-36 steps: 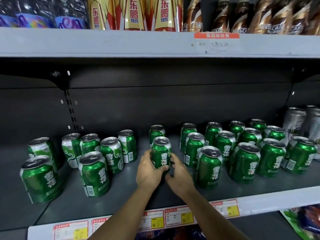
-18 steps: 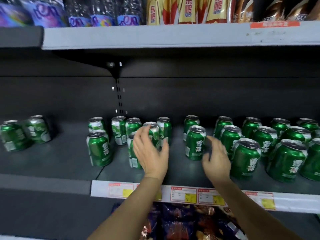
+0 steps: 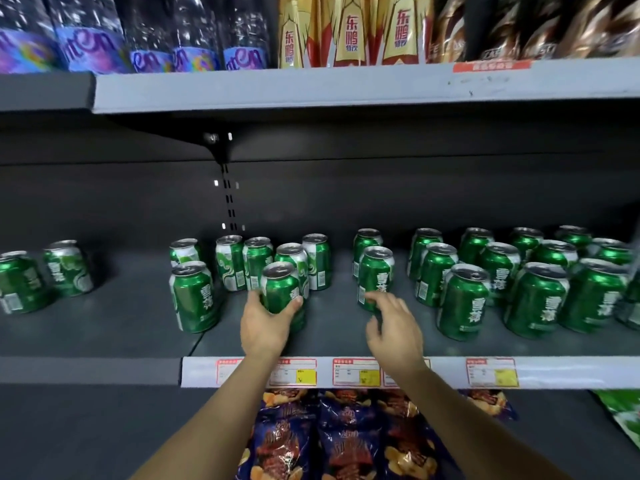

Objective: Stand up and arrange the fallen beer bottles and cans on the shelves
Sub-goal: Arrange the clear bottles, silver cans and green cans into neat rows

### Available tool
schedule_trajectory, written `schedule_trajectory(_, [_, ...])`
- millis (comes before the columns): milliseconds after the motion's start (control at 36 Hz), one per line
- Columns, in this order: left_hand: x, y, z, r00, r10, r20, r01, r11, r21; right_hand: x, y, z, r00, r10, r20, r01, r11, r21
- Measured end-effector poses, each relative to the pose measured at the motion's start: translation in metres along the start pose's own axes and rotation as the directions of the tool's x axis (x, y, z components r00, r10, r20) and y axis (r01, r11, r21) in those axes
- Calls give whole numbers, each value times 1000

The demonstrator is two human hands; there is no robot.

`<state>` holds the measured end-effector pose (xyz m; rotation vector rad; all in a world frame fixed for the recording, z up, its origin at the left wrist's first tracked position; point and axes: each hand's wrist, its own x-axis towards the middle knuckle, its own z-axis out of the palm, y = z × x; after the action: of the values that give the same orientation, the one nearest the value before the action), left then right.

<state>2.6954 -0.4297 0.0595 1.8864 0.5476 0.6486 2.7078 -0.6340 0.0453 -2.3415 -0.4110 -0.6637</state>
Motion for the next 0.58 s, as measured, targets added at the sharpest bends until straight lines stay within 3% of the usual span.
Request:
schedule_trajectory(139, [-27, 22, 22, 969, 97, 225, -55, 981, -187, -15, 3, -8, 1000, 16, 22, -17, 999, 43])
schedule_trajectory(278, [-53, 40, 48, 849, 220, 481, -64, 945, -321, -29, 14, -12, 995, 94, 23, -94, 996, 0])
schedule_trajectory(389, [-63, 43, 66, 790, 242, 563, -51, 941, -334, -33, 26, -20, 989, 145, 24, -143, 988, -66])
schedule_trajectory(583, [-67, 45, 82, 759, 238, 606, -12, 936, -352, -28, 33, -25, 975, 220, 23, -212, 956, -201])
